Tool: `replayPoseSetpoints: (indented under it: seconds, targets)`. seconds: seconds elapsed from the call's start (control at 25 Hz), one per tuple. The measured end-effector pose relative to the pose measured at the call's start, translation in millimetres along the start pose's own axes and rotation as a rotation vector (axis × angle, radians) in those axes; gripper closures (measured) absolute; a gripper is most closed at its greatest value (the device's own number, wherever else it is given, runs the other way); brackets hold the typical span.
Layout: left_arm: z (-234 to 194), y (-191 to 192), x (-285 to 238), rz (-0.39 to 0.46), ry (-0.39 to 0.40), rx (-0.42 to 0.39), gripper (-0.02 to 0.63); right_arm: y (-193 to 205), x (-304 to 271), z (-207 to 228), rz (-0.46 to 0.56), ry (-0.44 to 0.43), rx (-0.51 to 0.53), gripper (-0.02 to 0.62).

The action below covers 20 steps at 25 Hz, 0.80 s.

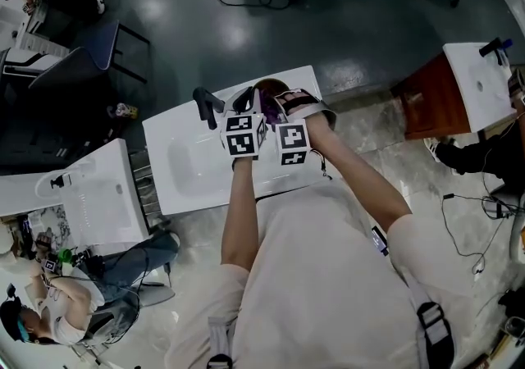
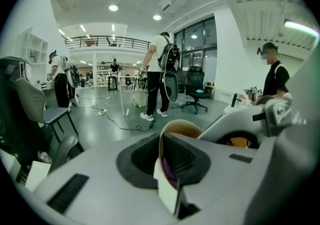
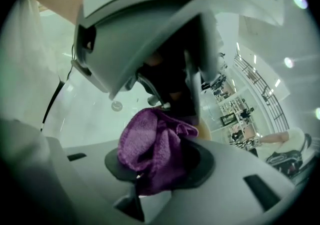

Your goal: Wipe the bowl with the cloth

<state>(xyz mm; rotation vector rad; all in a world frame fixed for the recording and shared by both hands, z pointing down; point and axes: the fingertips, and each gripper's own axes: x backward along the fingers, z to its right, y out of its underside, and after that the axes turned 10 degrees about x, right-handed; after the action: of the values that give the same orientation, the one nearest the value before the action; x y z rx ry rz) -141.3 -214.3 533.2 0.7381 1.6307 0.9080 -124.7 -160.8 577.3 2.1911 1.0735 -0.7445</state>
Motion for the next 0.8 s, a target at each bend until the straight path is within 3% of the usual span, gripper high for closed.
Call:
replayPoseSetpoints:
  seconds: [0.32,0.6,0.8]
  targets:
    - [2.9,-1.8,-1.2,0.019,0.029,0.033,0.581,3.7,-1.0,18.0,0.059,0.048,-0.210,0.456]
    - [11.8,-5.2,-1.4,0.027,0.026,-0.010,0.583,21.0,-7.3,33.8,0.009,0.097,-0.259,0.444]
    - [20.4,-6.1,0.8,0.026,0.056,-0.015,0.581,31.7,-8.6,39.9,-0.019,0.112,-0.211,0.443]
